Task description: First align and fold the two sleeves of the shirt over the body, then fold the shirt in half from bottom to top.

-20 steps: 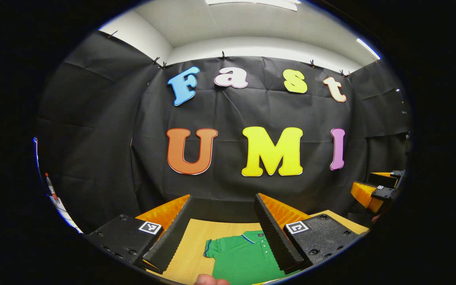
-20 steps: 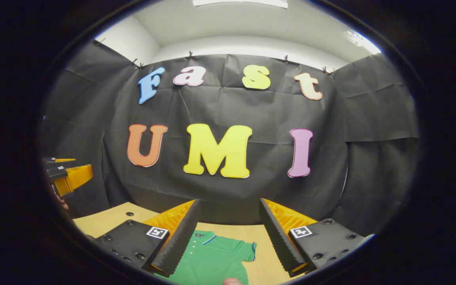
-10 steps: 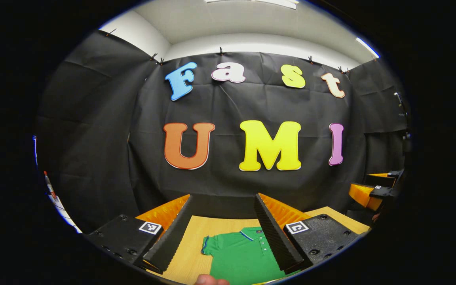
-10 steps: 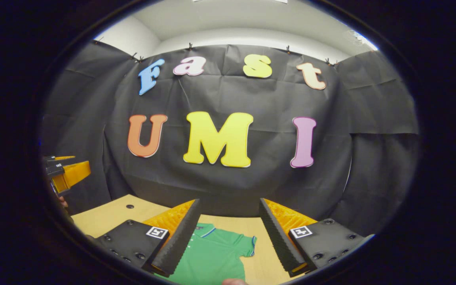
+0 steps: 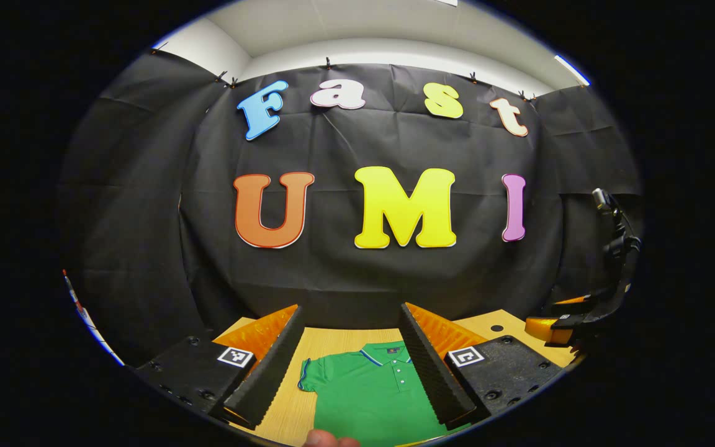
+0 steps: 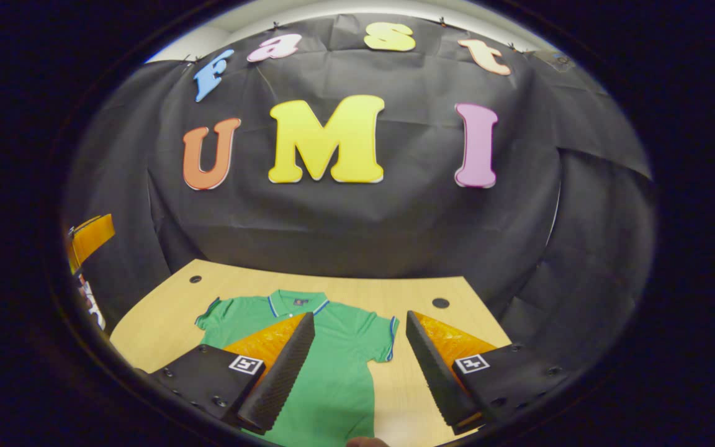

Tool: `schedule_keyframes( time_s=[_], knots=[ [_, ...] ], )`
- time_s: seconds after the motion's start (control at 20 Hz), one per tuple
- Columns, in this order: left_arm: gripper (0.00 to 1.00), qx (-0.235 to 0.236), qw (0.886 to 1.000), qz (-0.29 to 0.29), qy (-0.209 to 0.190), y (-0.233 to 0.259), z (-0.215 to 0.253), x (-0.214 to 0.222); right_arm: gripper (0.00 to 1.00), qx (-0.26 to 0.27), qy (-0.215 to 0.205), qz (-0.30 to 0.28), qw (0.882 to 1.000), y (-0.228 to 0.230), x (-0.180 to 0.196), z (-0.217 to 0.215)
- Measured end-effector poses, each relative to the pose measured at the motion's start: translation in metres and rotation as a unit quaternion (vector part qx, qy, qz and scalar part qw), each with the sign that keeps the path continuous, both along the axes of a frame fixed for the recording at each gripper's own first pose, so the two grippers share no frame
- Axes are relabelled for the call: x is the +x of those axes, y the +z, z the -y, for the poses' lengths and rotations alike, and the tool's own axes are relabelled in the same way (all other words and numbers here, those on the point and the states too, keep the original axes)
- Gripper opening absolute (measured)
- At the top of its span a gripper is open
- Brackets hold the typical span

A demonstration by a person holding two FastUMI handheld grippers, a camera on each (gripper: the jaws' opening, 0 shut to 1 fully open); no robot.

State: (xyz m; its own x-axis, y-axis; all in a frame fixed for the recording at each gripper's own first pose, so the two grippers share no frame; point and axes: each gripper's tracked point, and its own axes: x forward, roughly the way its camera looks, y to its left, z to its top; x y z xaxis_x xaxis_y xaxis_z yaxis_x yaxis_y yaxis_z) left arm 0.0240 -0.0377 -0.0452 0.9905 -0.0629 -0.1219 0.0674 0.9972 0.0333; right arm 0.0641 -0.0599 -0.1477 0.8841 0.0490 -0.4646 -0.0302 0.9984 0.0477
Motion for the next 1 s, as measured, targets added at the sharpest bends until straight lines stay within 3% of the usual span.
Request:
schedule_keyframes(
  time_s=[0.4,0.75,1.0],
  knots=[
    [0.98,0.007,0.999,-0.025,0.019,-0.016,-0.003,0.0,0.94,0.0,-0.003,-0.121,0.993,-0.088,0.048,0.035],
    [0.98,0.023,0.997,-0.049,0.049,-0.028,-0.013,-0.006,0.94,-0.019,0.026,-0.162,0.986,-0.149,0.099,0.04],
    [0.98,0.029,0.994,-0.08,0.071,-0.044,-0.018,-0.018,0.96,-0.003,0.028,-0.198,0.98,-0.2,0.136,0.036]
  ],
)
